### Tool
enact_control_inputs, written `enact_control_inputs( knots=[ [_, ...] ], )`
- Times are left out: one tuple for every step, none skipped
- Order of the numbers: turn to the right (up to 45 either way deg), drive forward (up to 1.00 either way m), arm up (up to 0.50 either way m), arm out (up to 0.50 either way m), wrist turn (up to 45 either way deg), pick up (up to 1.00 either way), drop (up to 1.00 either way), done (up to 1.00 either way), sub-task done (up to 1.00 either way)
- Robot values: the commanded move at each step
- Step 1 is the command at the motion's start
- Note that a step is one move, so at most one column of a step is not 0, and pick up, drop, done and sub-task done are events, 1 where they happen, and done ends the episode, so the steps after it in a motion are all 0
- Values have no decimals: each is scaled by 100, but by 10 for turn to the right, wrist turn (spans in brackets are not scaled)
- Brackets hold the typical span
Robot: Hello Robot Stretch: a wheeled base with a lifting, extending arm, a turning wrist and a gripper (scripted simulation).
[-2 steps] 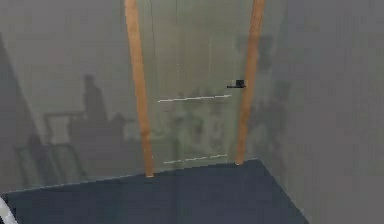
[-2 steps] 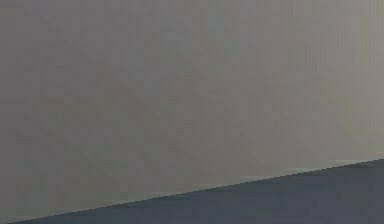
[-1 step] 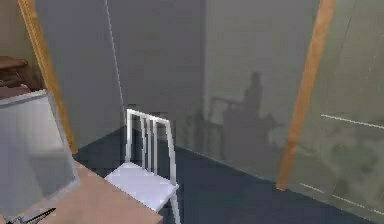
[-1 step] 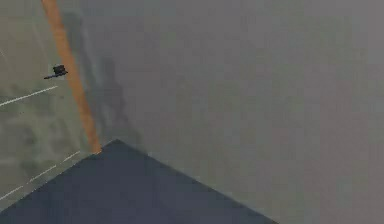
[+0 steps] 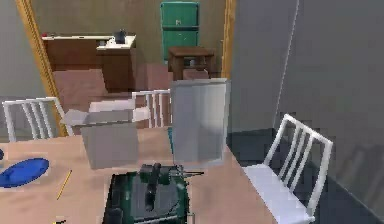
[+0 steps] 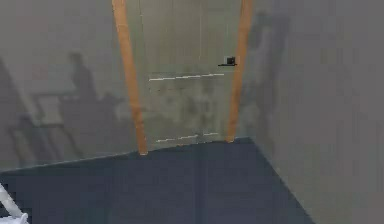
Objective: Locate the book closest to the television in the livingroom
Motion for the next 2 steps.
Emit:
enact_control_inputs(
  knots=[
    [-450,0,0,0,0,0,0,0,0],
    [-450,0,0,0,0,0,0,0,0]
  ],
)
